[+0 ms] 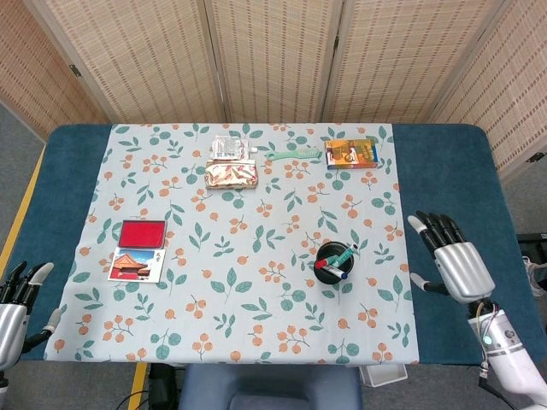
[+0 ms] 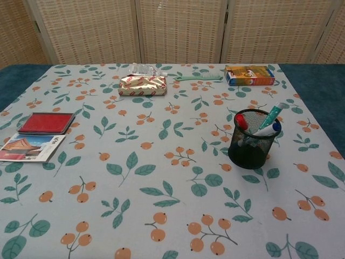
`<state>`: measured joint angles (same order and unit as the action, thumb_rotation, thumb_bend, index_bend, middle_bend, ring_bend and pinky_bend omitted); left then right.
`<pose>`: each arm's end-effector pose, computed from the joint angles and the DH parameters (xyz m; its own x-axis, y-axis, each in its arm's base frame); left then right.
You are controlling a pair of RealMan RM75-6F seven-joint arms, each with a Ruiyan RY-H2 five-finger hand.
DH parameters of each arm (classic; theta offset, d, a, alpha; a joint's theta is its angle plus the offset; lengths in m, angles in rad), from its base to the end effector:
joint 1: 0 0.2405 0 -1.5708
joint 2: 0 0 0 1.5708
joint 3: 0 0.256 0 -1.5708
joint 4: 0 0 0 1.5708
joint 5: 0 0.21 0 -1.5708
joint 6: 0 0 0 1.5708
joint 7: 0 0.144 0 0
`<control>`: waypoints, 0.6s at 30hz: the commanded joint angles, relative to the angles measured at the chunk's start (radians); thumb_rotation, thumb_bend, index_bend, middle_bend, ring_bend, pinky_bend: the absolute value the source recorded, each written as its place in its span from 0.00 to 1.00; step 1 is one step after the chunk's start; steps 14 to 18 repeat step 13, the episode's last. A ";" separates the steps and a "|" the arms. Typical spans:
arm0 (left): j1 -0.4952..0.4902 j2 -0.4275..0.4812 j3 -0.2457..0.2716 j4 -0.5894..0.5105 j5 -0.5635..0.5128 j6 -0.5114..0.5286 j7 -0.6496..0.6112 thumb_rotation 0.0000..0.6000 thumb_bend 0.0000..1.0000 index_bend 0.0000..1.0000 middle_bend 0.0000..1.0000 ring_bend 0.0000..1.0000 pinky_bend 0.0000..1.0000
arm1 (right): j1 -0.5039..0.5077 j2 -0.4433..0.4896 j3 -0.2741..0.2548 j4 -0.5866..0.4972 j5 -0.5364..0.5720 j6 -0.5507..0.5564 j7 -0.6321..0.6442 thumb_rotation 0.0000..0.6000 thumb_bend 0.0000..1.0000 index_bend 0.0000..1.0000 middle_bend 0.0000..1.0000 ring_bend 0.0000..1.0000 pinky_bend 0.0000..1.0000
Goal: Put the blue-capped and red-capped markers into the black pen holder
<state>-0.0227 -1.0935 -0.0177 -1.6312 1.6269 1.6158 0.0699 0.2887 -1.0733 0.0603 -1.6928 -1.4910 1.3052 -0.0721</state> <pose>-0.2978 0.1540 0.1710 0.4629 -0.0769 0.8831 0.8807 -0.0726 -0.4680 -0.2650 -0.2385 0.1439 0.4496 -0.0837 0.8893 -0.8816 -0.2019 0.4267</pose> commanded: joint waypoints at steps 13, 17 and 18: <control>-0.003 -0.009 0.002 -0.002 0.002 -0.003 0.019 1.00 0.40 0.10 0.17 0.03 0.26 | -0.179 -0.038 -0.030 0.101 0.007 0.228 -0.073 1.00 0.24 0.00 0.00 0.00 0.00; -0.003 -0.009 0.002 -0.002 0.002 -0.003 0.019 1.00 0.40 0.10 0.17 0.03 0.26 | -0.179 -0.038 -0.030 0.101 0.007 0.228 -0.073 1.00 0.24 0.00 0.00 0.00 0.00; -0.003 -0.009 0.002 -0.002 0.002 -0.003 0.019 1.00 0.40 0.10 0.17 0.03 0.26 | -0.179 -0.038 -0.030 0.101 0.007 0.228 -0.073 1.00 0.24 0.00 0.00 0.00 0.00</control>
